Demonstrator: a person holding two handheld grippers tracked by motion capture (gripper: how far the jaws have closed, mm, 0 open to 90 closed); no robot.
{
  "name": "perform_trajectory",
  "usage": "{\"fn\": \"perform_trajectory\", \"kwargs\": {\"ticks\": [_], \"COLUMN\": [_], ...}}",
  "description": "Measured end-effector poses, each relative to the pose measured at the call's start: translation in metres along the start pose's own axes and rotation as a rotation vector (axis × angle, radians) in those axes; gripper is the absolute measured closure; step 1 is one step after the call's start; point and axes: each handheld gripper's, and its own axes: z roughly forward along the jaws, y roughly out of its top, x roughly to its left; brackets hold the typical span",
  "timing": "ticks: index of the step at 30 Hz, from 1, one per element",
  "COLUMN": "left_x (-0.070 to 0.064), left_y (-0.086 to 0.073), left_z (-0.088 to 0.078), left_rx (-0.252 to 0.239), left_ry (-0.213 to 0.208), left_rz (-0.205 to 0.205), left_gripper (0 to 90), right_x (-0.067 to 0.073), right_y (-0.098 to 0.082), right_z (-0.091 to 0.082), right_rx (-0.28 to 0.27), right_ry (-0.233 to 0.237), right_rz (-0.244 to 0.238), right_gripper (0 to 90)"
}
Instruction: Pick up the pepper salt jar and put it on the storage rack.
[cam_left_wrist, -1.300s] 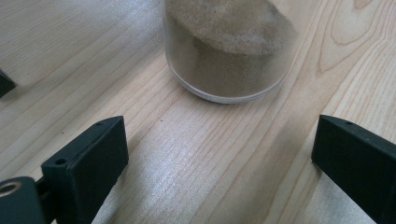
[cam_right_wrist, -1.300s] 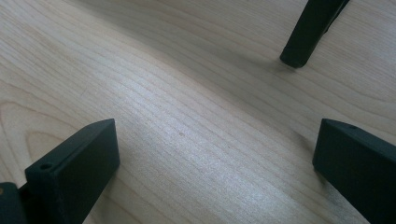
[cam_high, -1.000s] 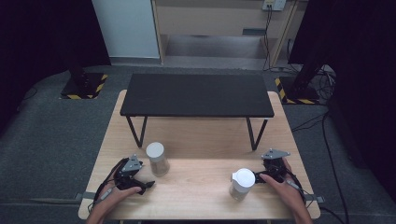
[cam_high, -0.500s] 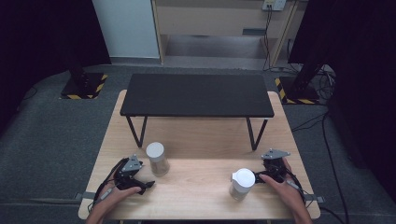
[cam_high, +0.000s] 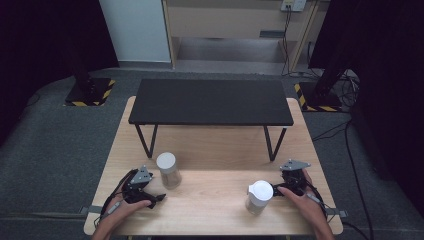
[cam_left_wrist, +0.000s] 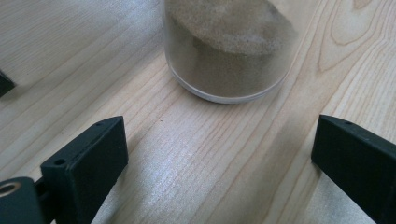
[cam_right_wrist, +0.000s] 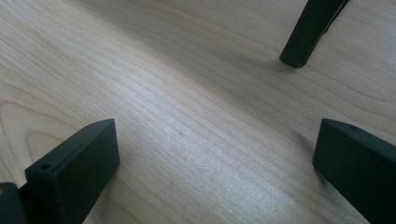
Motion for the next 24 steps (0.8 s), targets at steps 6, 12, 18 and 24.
{"fn": "perform_trajectory", "kwargs": {"ticks": [6,12,18,24], "left_x": [-0.001,-0.005,-0.005,-0.004], "left_y": [0.0,-0.003,-0.004,0.0], "left_z": [0.0,-0.002,-0.008,-0.011], "left_rx": [0.0,-0.017,-0.035,-0.065], "left_ry": [0.005,0.018,0.021,0.007], "left_rz": [-0.003,0.015,0.006,-0.005], "left_gripper": [2.4,3.4,3.1,3.3], "right_x": [0.0,0.0,0.0,0.0], "right_y": [0.0,0.0,0.0,0.0], "right_z": [0.0,0.0,0.0,0.0], "right_rx": [0.0,0.0,0.0,0.0], "right_ry": [0.0,0.0,0.0,-0.001], "right_rz": [0.0,0.0,0.001,0.001], "right_gripper": [1.2,1.2,1.2,1.3]}}
